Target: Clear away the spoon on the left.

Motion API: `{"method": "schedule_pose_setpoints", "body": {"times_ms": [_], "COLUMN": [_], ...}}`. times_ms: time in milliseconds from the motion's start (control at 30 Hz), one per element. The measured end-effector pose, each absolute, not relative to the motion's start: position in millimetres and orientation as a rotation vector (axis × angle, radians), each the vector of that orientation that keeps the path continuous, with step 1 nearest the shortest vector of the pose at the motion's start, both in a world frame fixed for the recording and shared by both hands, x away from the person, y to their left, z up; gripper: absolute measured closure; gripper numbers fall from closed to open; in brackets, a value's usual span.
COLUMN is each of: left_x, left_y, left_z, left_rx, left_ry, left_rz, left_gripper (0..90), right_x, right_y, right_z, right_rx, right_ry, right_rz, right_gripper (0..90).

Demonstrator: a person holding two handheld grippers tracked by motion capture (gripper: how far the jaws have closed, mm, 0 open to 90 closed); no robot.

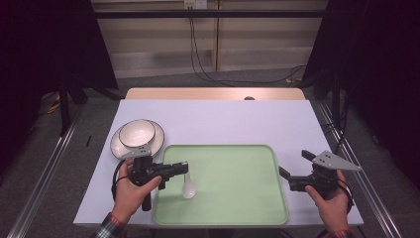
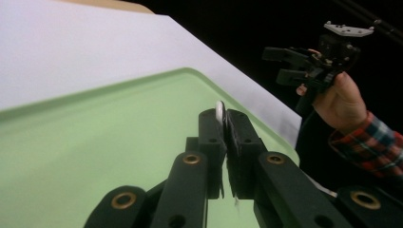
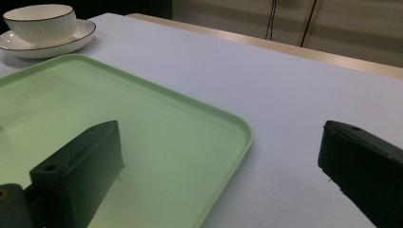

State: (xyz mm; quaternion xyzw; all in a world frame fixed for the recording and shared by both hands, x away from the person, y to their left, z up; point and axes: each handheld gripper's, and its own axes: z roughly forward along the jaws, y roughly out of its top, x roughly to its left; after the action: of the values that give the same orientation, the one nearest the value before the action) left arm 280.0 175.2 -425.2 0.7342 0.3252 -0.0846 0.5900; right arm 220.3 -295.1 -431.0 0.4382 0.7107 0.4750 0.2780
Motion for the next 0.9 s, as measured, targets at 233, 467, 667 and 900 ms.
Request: {"method": "schedule_pose_setpoints", "body": {"times_ms": [233,467,667,900], "left_x": [284,292,304,316], "left_y": [176,176,175,174], "left_z": [-431,-435,-443,-454], "left_rx": [1.69,1.709,1.763,1.801], "left_ry": [0.758,0.749,0.749,0.781], "left_rz": [-0.219,-0.168,-0.086,-0.034], "left_gripper": [85.5,82.5,78.3,73.1], "right_x": [220,220,221,221], "right_y": [-295,-295,-294,-293], "right_z": [-431,-431,-432,-433], "right_rx": [1.176,1.178,1.182,1.184], "right_ry": [1.912,1.911,1.916,1.922], "right_rz": [1.272,1.272,1.266,1.263], "right_gripper": [0.5,0.5,0.5,0.6]}}
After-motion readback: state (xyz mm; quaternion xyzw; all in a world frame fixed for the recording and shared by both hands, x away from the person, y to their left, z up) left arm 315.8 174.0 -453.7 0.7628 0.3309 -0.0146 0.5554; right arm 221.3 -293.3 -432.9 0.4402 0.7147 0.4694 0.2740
